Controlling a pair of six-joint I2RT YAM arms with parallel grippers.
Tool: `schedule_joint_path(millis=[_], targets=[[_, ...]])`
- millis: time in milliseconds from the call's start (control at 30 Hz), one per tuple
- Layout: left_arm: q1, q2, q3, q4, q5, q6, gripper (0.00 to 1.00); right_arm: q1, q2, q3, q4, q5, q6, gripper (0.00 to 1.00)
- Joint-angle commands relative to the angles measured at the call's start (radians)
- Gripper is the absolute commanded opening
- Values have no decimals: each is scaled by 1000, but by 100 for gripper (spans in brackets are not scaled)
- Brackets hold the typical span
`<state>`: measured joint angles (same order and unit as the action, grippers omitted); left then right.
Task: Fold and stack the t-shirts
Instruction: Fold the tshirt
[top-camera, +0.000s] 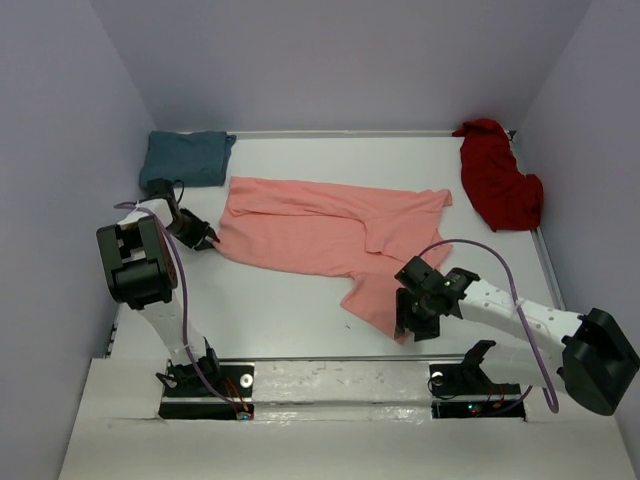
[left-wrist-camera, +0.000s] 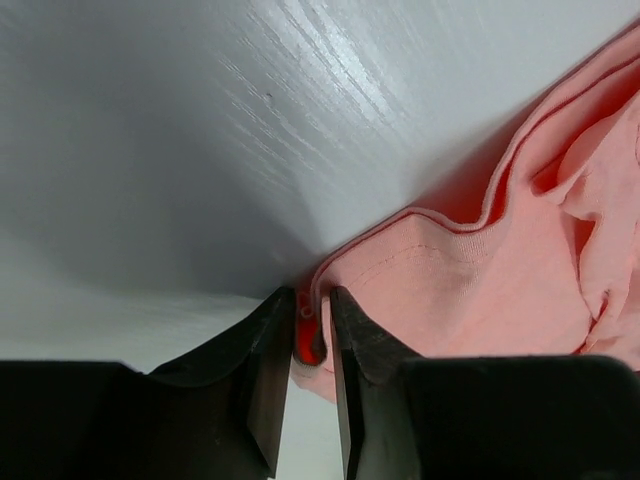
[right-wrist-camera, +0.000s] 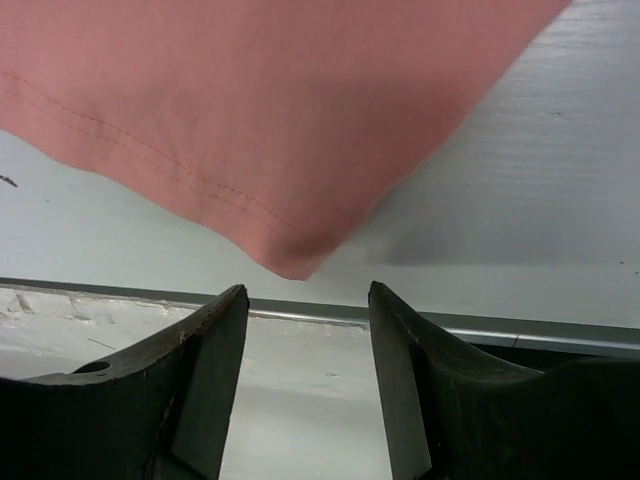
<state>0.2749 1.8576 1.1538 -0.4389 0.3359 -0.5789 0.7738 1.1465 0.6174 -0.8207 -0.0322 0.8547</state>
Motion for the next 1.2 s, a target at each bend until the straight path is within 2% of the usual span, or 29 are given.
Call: schedule_joint_path(millis=[0, 833, 933, 967, 1067, 1167], targets=[[-13, 40, 24, -27, -51, 28, 36, 9, -33, -28, 22, 53, 56, 57], [-25, 35, -5, -18, -48, 21, 35, 9, 84, -41, 129, 2, 4, 51], [-25, 31, -9, -12, -40, 16, 26, 9, 82, -39, 129, 3, 1, 51], [-25, 31, -8, -9, -40, 16, 16, 9, 82, -41, 129, 3, 3, 51], [-25, 32, -6, -12, -37, 14, 0, 9, 84, -41, 129, 3, 3, 51], [-25, 31, -8, -14, -38, 13, 0, 9, 85, -39, 129, 2, 1, 50]])
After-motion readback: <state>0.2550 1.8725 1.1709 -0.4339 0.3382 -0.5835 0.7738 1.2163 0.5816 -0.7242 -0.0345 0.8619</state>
